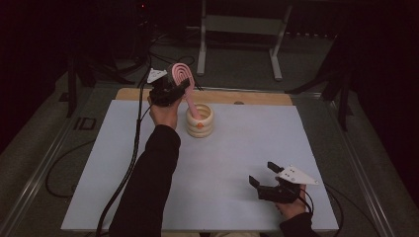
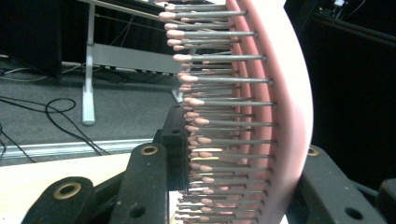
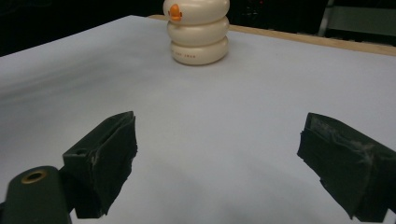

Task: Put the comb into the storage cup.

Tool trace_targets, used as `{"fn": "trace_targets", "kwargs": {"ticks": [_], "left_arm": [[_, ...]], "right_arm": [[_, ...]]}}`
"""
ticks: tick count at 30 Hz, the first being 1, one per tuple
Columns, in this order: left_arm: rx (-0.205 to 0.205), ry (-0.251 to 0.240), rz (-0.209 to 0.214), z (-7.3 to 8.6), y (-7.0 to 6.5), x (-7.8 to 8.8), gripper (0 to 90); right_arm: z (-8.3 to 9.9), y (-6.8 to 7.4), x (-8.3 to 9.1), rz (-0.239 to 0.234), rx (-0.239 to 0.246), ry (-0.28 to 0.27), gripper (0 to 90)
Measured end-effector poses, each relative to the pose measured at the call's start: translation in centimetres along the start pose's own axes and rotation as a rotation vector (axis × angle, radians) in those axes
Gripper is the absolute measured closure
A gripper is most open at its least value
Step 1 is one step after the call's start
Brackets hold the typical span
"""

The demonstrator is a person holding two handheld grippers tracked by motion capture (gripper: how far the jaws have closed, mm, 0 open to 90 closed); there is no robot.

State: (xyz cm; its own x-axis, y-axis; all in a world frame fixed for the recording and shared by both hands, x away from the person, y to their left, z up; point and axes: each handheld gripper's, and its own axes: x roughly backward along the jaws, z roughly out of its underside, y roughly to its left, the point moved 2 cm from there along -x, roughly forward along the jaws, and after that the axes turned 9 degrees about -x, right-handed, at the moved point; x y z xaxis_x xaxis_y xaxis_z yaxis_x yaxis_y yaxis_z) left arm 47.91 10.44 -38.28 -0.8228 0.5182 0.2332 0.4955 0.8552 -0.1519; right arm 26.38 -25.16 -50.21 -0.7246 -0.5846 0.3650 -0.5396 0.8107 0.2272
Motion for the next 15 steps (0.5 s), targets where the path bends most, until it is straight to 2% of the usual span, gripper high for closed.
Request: {"fn": "trace_targets", "kwargs": {"ticks": [15], "left_arm": [[0.004, 0.011, 0.007, 0.43, -0.25, -0.18, 64.6]], "right_arm": [[0.02, 0.03, -0.04, 0.003, 0.002, 0.003, 10.8]]}}
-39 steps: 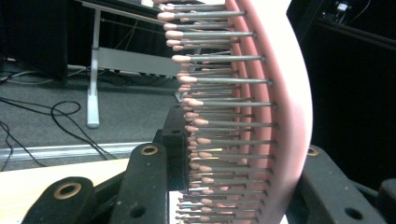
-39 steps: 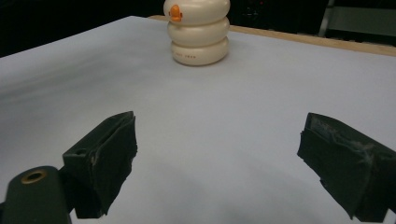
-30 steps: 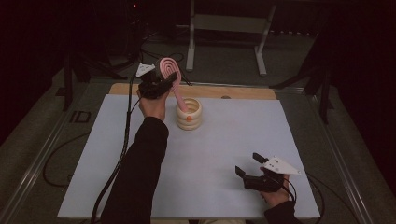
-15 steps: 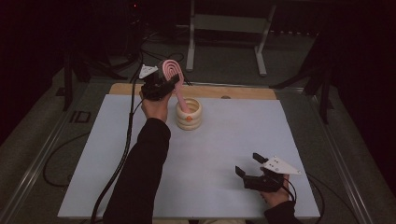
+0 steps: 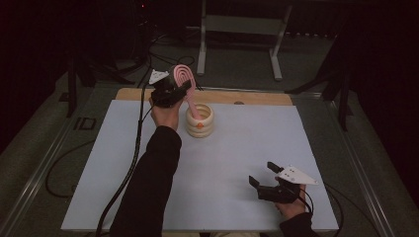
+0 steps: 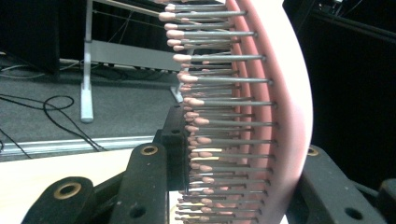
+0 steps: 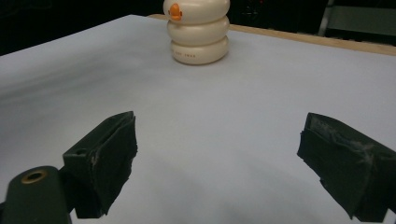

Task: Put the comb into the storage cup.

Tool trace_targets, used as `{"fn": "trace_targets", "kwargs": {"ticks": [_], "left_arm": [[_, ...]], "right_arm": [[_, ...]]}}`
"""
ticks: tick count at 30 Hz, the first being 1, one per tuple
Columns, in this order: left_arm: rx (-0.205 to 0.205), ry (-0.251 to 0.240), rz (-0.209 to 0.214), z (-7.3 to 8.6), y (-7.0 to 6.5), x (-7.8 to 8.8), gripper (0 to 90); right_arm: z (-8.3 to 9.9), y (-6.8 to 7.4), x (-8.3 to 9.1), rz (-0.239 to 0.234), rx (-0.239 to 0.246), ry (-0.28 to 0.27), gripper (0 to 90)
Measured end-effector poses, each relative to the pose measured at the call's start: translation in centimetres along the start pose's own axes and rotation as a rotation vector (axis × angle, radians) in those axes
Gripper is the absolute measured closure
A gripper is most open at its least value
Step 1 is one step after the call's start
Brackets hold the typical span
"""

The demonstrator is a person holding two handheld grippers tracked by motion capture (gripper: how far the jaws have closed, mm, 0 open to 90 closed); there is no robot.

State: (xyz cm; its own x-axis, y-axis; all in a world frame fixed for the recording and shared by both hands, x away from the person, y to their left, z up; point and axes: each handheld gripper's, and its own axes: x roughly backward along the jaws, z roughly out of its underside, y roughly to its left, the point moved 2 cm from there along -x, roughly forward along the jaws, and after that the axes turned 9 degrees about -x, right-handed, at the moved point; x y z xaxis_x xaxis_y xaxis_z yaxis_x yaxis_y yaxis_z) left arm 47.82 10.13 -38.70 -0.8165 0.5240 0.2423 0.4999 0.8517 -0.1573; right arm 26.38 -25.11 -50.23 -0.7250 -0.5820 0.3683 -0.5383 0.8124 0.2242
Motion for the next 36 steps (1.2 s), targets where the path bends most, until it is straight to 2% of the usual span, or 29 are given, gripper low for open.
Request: {"fn": "trace_targets", "kwargs": {"ticks": [27, 36], "left_arm": [[0.015, 0.014, 0.013, 1.0, -0.6, -0.4, 64.6], [0.005, 0.025, 0.015, 1.3, -0.8, -0.7, 64.6]], "right_arm": [[0.0, 0.1, -0.1, -0.002, 0.003, 0.002, 10.9], [0.0, 0.1, 0.0, -0.002, 0.003, 0.002, 10.9]]}}
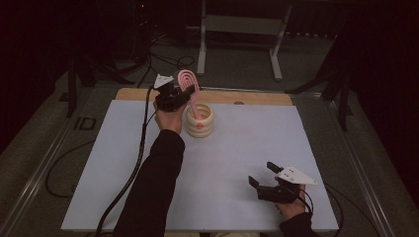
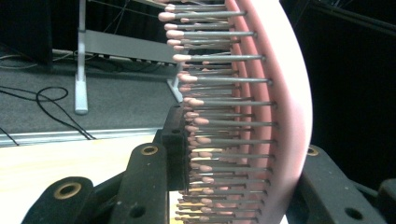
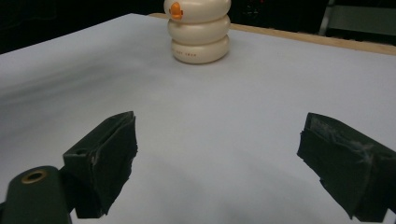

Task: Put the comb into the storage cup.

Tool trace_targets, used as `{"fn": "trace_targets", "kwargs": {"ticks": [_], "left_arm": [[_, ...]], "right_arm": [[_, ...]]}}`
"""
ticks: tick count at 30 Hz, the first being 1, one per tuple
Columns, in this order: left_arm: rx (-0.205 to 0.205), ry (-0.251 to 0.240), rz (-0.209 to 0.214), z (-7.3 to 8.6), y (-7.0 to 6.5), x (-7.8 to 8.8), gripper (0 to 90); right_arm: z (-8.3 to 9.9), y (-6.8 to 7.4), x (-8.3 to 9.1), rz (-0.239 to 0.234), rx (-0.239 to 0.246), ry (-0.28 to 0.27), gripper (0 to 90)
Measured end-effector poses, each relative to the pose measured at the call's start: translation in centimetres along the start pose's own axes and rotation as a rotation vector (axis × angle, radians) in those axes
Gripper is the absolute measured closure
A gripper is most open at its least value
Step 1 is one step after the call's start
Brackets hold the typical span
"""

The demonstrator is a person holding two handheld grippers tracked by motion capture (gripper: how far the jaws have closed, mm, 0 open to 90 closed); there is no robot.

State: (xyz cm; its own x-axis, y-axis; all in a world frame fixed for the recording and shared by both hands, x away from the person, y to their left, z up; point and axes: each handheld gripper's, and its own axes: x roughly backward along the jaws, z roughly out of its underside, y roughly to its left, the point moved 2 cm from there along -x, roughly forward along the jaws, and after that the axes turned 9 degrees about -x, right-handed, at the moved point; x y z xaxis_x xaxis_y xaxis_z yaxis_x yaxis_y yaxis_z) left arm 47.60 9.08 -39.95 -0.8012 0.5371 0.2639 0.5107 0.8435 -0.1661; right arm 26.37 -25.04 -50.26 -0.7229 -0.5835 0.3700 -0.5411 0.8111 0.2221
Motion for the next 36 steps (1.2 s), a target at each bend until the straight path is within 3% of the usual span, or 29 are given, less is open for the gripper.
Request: {"fn": "trace_targets", "kwargs": {"ticks": [36], "left_arm": [[-0.003, 0.028, 0.016, 1.4, -0.9, -1.0, 64.6]], "right_arm": [[0.0, 0.1, -0.1, -0.001, 0.002, 0.006, 10.9]]}}
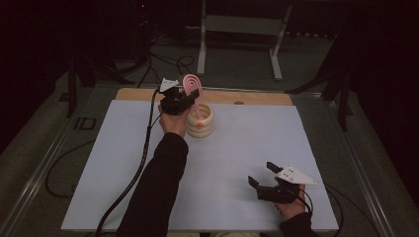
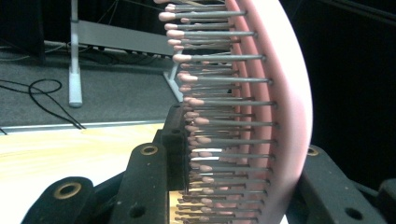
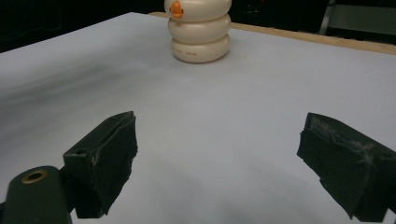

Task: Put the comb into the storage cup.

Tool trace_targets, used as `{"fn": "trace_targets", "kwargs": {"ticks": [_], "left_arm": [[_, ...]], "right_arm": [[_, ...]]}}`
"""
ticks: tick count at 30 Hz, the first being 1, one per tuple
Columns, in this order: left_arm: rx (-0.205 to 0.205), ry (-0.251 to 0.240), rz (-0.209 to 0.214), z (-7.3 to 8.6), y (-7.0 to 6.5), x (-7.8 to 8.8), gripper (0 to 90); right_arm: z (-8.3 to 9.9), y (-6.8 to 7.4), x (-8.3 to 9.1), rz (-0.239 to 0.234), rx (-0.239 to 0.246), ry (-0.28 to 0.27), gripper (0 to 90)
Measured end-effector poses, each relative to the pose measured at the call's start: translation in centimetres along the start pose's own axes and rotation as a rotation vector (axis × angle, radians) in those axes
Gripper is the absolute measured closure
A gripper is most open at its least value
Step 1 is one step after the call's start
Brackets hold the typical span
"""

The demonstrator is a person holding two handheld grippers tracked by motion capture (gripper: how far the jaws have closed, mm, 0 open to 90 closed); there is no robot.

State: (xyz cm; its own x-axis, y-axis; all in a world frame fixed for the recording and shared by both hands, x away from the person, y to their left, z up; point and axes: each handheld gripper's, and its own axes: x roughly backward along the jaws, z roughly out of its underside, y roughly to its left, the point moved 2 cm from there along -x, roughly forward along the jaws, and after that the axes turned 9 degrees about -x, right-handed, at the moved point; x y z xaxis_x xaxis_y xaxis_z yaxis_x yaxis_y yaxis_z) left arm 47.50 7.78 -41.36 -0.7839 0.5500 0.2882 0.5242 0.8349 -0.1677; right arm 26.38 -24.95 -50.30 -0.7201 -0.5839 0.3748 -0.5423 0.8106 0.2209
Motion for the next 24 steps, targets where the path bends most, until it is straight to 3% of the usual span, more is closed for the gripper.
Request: {"fn": "trace_targets", "kwargs": {"ticks": [24], "left_arm": [[-0.012, -0.001, -0.011, 0.41, -0.27, -0.19, 64.5]], "right_arm": [[0.03, 0.00, -0.05, 0.000, 0.005, 0.004, 11.0]]}}
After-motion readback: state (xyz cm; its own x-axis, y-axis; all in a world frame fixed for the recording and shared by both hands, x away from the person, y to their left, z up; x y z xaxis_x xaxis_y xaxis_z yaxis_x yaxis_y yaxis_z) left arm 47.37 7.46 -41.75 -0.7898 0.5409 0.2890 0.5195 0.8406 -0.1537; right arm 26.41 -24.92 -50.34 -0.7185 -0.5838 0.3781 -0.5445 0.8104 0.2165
